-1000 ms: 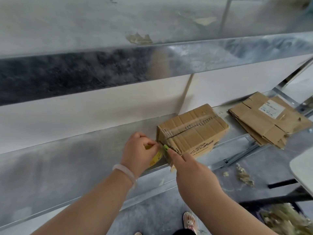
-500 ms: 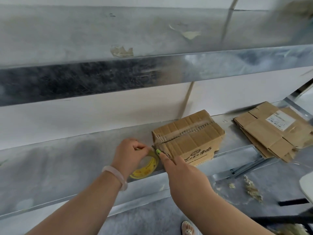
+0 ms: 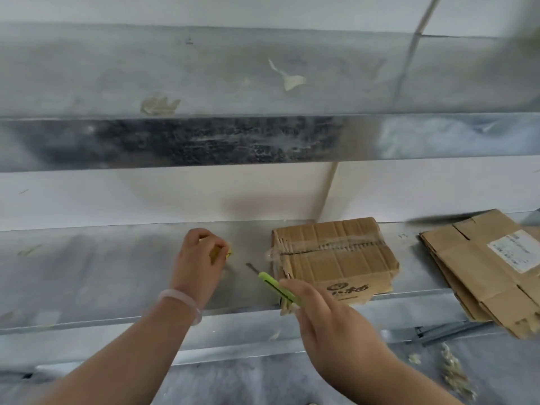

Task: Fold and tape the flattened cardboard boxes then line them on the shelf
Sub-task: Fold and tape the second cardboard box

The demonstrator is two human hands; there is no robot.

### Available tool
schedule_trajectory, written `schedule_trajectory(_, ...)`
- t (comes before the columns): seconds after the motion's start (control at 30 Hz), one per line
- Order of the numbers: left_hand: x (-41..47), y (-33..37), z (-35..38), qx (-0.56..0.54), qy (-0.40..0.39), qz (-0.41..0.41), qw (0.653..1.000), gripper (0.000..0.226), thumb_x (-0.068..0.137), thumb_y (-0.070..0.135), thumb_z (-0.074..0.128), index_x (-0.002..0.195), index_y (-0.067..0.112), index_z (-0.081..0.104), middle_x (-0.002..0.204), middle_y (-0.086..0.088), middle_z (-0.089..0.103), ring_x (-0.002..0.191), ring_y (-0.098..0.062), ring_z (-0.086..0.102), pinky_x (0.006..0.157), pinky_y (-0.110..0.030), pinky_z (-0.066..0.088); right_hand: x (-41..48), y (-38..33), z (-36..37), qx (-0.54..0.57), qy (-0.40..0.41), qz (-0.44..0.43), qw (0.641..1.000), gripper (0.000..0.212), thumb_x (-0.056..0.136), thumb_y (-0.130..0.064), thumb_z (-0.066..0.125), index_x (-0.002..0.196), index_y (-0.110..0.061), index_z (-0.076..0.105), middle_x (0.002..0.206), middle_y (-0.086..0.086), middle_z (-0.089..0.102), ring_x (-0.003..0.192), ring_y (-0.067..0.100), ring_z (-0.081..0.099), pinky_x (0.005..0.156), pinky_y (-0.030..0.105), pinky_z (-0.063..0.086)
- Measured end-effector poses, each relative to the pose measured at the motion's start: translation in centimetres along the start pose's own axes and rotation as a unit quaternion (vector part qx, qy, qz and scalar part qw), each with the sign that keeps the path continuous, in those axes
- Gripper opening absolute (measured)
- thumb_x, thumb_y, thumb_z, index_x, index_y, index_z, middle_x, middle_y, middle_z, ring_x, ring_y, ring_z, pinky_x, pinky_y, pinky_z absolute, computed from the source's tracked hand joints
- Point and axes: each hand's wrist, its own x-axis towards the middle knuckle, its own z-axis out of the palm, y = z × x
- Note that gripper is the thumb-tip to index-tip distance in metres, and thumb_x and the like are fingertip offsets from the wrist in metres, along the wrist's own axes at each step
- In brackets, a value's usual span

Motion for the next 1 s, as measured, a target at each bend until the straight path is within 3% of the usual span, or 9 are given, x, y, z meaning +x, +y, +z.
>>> schedule_trajectory(0.1,-0.4,-0.2,1.3,0.046,0.022,0.040,0.998,0.011,0.083,0.022,0.063,0.080,0.013,0.067,0.095,0.000,0.058,0.076,-0.020,0.060,0.075,-0.032,0.052,-1.6,3.3,-2.3,0.052,0.163,-0.028,0.985,0.031,0.093,-0.023,0.043,0.125,-0.023,0.047,0.090,-0.029,0.047,0.067,-0.011,0.050,0.055,0.001,0.037)
schedule_trajectory(0.17,-1.3,0.2,2.1,0.061,0.008,0.056,0.997,0.011,0.081,0.022,0.067,0.077,0.012,0.070,0.092,0.000,0.064,0.072,-0.019,0.062,0.072,-0.030,0.053,-2.5,6.4,-3.9,0.085,0.243,0.009,0.966,0.031,0.093,-0.022,0.043,0.124,-0.019,0.046,0.085,-0.028,0.044,0.064,-0.012,0.048,0.056,0.001,0.032)
schedule_trajectory(0.27,-3.2,0.4,3.4,0.062,-0.027,0.067,0.995,0.016,0.083,0.025,0.063,0.078,0.014,0.073,0.097,0.002,0.067,0.082,-0.018,0.063,0.080,-0.031,0.053,-3.2,11.5,-4.9,0.113,0.289,0.107,0.945,0.032,0.094,-0.017,0.042,0.126,-0.021,0.041,0.096,-0.002,0.058,0.069,0.003,0.052,0.062,0.010,0.039)
schedule_trajectory(0.43,-5.2,-0.7,5.1,0.081,-0.087,0.049,0.992,0.034,0.084,0.036,0.047,0.082,0.018,0.075,0.109,0.006,0.067,0.092,-0.017,0.065,0.086,-0.036,0.054,-2.3,19.5,-3.3,0.049,0.125,0.307,0.942,0.041,0.096,-0.005,0.043,0.134,-0.022,0.047,0.124,0.012,0.052,0.090,0.020,0.047,0.078,0.035,0.039)
schedule_trajectory(0.6,-5.8,0.1,4.9,0.093,-0.102,0.018,0.990,0.038,0.083,0.044,0.046,0.100,0.022,0.073,0.115,0.006,0.066,0.099,-0.021,0.065,0.091,-0.036,0.052,-0.9,23.8,-1.5,-0.075,-0.046,0.296,0.951,0.049,0.095,-0.011,0.047,0.140,-0.029,0.046,0.129,0.003,0.054,0.111,0.020,0.050,0.095,0.036,0.045)
schedule_trajectory(0.7,-6.1,2.5,4.2,0.078,-0.041,-0.037,0.995,0.035,0.089,0.032,0.055,0.122,0.022,0.063,0.122,0.001,0.064,0.110,-0.025,0.061,0.094,-0.033,0.046,-0.6,23.8,-1.8,-0.160,-0.069,0.262,0.949,0.051,0.098,-0.026,0.045,0.147,-0.035,0.035,0.144,-0.003,0.044,0.131,0.020,0.039,0.108,0.037,0.036)
schedule_trajectory(0.77,-6.1,5.2,3.6,0.007,0.034,-0.082,0.996,0.035,0.095,0.017,0.054,0.130,0.021,0.058,0.120,0.006,0.062,0.113,-0.017,0.057,0.094,-0.024,0.040,-0.4,22.8,-2.5,-0.059,-0.006,0.275,0.959,0.049,0.100,-0.024,0.043,0.149,-0.028,0.035,0.150,-0.001,0.040,0.137,0.021,0.034,0.112,0.037,0.030)
schedule_trajectory(0.87,-5.3,11.0,3.4,-0.142,0.083,-0.152,0.975,0.038,0.100,0.016,0.043,0.136,0.026,0.048,0.094,0.021,0.053,0.085,0.007,0.052,0.076,-0.002,0.035,0.8,19.3,-4.1,0.173,0.113,0.274,0.939,0.044,0.102,-0.023,0.039,0.146,-0.027,0.041,0.137,-0.004,0.056,0.126,0.016,0.049,0.105,0.035,0.039)
schedule_trajectory(1.0,-4.4,15.6,5.8,-0.242,-0.023,-0.247,0.938,0.049,0.102,0.033,0.037,0.149,0.027,0.026,0.092,0.029,0.044,0.069,0.016,0.039,0.054,0.005,0.031,3.0,14.3,-4.9,0.313,0.037,0.334,0.888,0.051,0.103,-0.040,0.036,0.152,-0.026,0.031,0.147,-0.002,0.044,0.137,0.023,0.039,0.113,0.039,0.030)
